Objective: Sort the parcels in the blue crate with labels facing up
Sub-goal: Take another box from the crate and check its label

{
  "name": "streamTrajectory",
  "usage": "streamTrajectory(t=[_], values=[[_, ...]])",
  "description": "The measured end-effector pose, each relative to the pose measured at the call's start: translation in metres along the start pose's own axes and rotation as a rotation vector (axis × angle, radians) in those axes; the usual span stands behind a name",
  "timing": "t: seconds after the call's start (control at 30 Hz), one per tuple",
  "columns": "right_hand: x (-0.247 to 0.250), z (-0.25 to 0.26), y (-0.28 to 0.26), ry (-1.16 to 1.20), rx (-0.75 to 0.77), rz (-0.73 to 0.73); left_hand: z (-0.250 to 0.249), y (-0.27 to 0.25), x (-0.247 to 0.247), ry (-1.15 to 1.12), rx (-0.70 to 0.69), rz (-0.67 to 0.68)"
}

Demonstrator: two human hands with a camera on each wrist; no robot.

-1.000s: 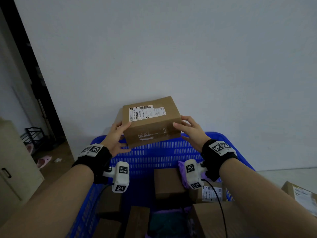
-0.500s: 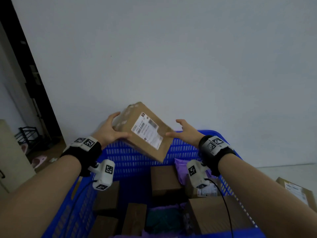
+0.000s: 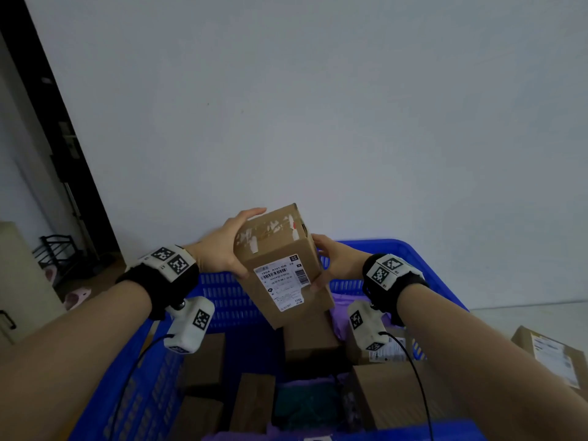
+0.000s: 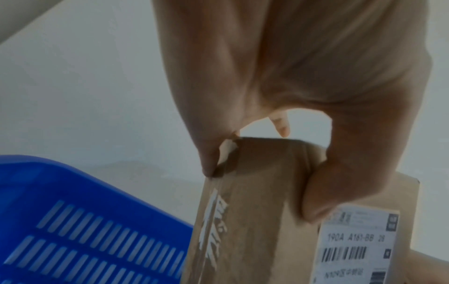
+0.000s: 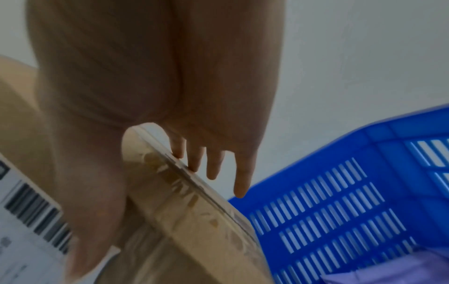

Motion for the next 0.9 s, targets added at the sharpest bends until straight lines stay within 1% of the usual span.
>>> streamTrajectory(t=[0.13, 0.23, 0.3, 0.37, 0.47, 0.53, 0.6, 0.7, 0.8, 0.9], values=[[-0.001, -0.001, -0.001, 0.101, 0.007, 0.024, -0.006, 0.002, 0.001, 0.023, -0.008, 0.02], [-0.001, -0.003, -0.001, 0.151, -0.013, 0.008, -0.009, 0.003, 0.001, -0.014, -0.001, 0.033], [0.001, -0.006, 0.001, 0.177, -0.039, -0.012, -0.008, 0.003, 0.001, -0.074, 0.009, 0.014], [0.004, -0.007, 0.001, 0.206, -0.065, -0.031, -0.007, 0.002, 0.002, -0.155, 0.06, -0.054], [0.006, -0.01, 0.004, 0.266, -0.083, -0.076, 0.004, 0.0, 0.006, -0.281, 0.188, -0.208], [0.007, -0.013, 0.006, 0.34, -0.107, -0.114, 0.015, -0.001, 0.007, -0.41, 0.277, -0.246], [0.009, -0.014, 0.009, 0.421, -0.127, -0.145, 0.021, -0.003, 0.003, -0.465, 0.334, -0.22], [0.013, -0.011, 0.008, 0.523, -0.135, -0.171, 0.023, -0.006, -0.004, -0.47, 0.37, -0.183], [0.015, -0.006, 0.008, 0.591, -0.129, -0.179, 0.02, -0.006, -0.01, -0.512, 0.365, -0.163], [0.017, -0.003, 0.008, 0.649, -0.114, -0.209, 0.017, -0.004, -0.013, -0.565, 0.349, -0.193]])
Point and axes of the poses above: each hand's wrist, its own y-axis towards the middle knuckle, its own x-axis out of the back of the hand, z = x × y, the point moved 4 cm from there along y, towards the middle knuckle, and after that the axes turned 11 degrees about -z, right-handed, at the moved point
